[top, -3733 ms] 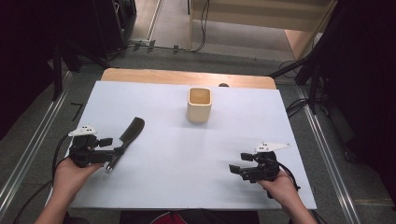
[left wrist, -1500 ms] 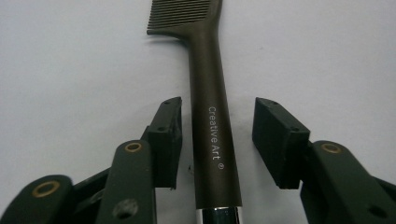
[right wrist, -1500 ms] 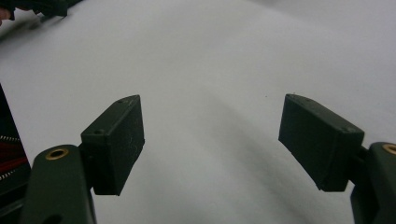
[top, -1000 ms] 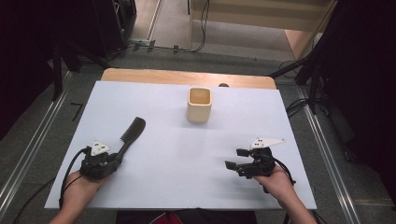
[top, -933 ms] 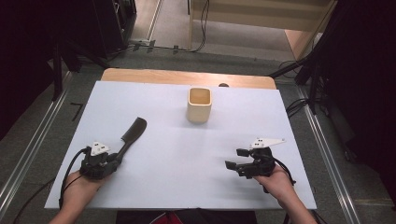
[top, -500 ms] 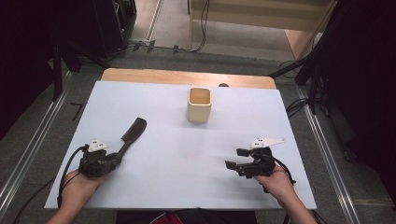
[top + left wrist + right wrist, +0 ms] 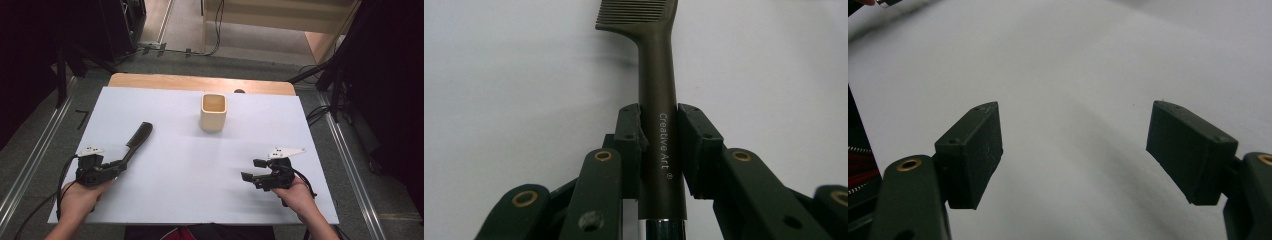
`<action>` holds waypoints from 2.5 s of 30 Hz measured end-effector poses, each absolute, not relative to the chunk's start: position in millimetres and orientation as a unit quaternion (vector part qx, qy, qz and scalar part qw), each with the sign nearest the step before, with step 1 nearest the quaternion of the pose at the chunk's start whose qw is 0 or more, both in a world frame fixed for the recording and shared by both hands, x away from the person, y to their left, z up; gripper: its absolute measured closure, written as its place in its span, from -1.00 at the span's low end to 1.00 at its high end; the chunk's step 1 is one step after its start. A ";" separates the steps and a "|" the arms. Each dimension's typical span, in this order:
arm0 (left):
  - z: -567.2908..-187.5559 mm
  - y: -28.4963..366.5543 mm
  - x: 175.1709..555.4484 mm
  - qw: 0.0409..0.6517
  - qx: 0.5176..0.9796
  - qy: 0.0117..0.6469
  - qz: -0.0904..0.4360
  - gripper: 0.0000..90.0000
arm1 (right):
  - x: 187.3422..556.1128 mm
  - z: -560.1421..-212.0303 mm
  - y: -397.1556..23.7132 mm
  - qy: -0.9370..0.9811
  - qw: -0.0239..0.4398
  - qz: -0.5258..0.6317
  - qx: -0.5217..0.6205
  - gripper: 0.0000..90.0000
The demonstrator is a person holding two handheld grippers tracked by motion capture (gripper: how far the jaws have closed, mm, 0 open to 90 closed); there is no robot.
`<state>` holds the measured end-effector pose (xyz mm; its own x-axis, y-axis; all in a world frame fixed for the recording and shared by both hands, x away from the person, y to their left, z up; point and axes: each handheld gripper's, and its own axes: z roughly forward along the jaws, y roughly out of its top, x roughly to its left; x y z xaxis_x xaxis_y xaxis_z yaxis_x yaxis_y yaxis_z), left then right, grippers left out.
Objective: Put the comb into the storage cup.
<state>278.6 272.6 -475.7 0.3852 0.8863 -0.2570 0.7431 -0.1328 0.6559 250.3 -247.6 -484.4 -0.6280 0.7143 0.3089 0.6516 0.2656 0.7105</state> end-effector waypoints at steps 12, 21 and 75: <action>-458.7 266.3 283.2 0.432 0.724 0.532 0.075 0.64 | 250.3 -484.1 -245.2 0.793 0.019 0.432 0.428 -0.54; -451.3 248.9 292.5 0.462 0.711 0.525 0.071 0.64 | 250.0 -483.1 -245.8 0.789 0.017 0.437 0.432 -0.54; -453.3 157.8 307.2 0.571 0.633 0.518 0.070 0.64 | 269.4 -450.0 -176.9 0.757 0.003 0.459 0.465 -0.51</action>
